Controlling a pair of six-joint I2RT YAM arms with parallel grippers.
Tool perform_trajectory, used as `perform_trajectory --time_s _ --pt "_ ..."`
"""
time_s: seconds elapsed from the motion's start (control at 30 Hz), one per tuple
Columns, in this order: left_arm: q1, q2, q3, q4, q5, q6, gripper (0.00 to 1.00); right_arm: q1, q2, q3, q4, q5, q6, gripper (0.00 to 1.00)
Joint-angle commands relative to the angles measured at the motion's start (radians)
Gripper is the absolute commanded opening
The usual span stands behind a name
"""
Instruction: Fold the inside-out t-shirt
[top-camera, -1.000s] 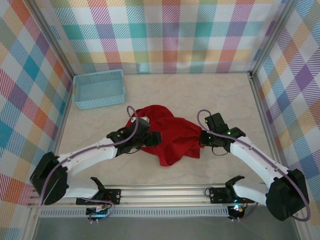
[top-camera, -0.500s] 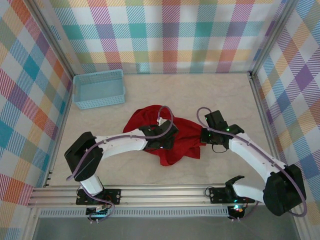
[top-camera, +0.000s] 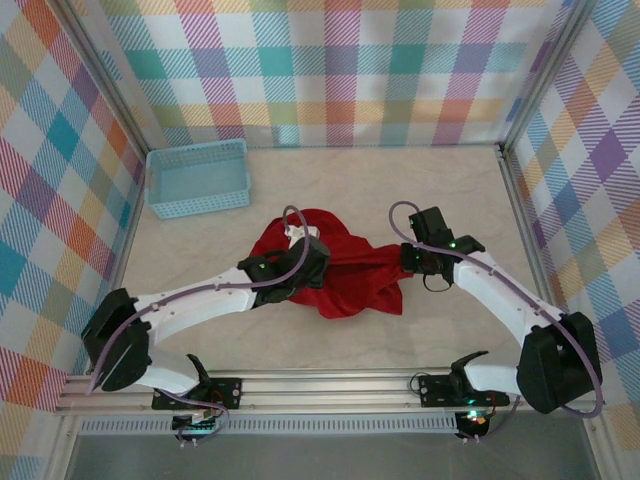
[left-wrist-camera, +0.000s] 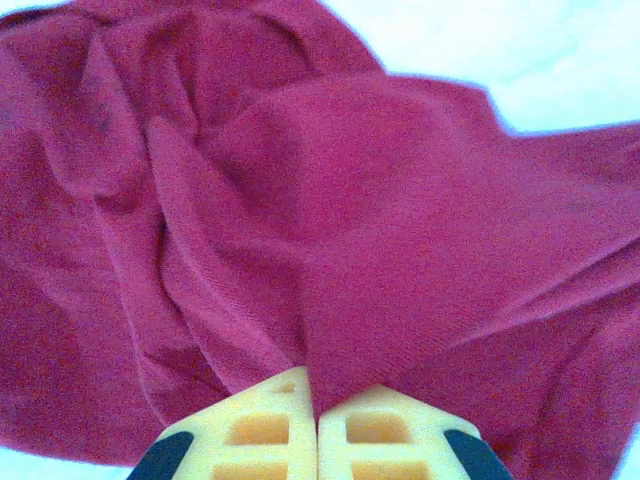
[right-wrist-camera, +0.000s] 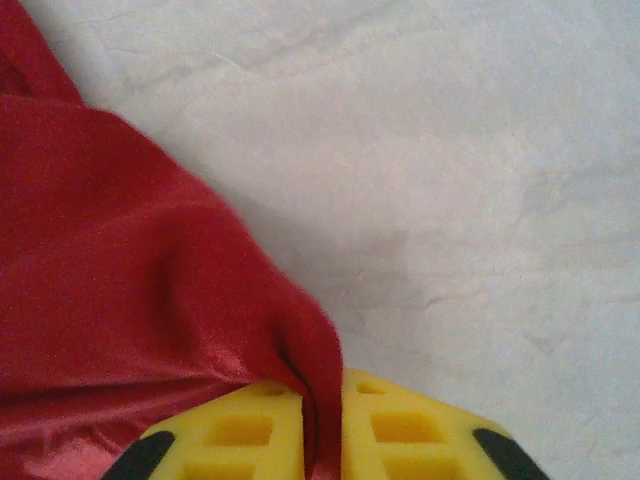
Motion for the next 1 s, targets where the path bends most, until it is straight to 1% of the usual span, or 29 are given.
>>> perform_trajectory --time_s 0.0,0.07,0.13,0.23,0.27,0.33,0.5,0.6,0.73,0.8,0.9,0.97 --pt "0.012 -0.020 -0.064 0.065 0.033 -0.015 0.05 0.060 -0.075 -0.022 -0.072 0.065 0.007 0.40" --pt "0.012 -0.027 -0.086 0.084 0.046 -0.020 0.05 0.120 -0.131 -0.015 -0.094 0.093 0.022 0.48" --pt "0.014 -0.028 -0.096 0.084 0.040 -0.023 0.05 0.193 -0.182 -0.005 -0.076 0.056 0.024 0.52" --pt "0.026 -0.034 -0.107 0.084 0.043 -0.027 0.05 0.282 -0.183 0.012 0.014 -0.100 0.026 0.53" --pt "0.031 -0.040 -0.112 0.084 0.045 -0.030 0.05 0.302 -0.153 0.016 0.056 -0.163 0.037 0.52" --pt "0.040 -0.060 -0.126 0.116 0.046 -0.035 0.05 0.339 -0.069 0.018 0.136 -0.228 0.062 0.48" --pt "0.065 -0.106 -0.151 0.118 0.058 -0.045 0.05 0.411 0.140 0.041 0.306 -0.273 0.083 0.43" --pt "0.066 -0.116 -0.164 0.116 0.066 -0.047 0.05 0.425 0.221 0.082 0.342 -0.247 0.071 0.43" --pt "0.068 -0.123 -0.179 0.122 0.077 -0.057 0.05 0.432 0.306 0.149 0.340 -0.193 0.043 0.45" --pt "0.067 -0.126 -0.185 0.121 0.079 -0.060 0.05 0.434 0.346 0.173 0.333 -0.134 0.041 0.46" --pt "0.067 -0.128 -0.200 0.129 0.082 -0.067 0.05 0.433 0.416 0.224 0.283 -0.044 0.022 0.45" --pt "0.066 -0.131 -0.208 0.129 0.083 -0.071 0.05 0.433 0.456 0.256 0.249 -0.007 0.009 0.43"
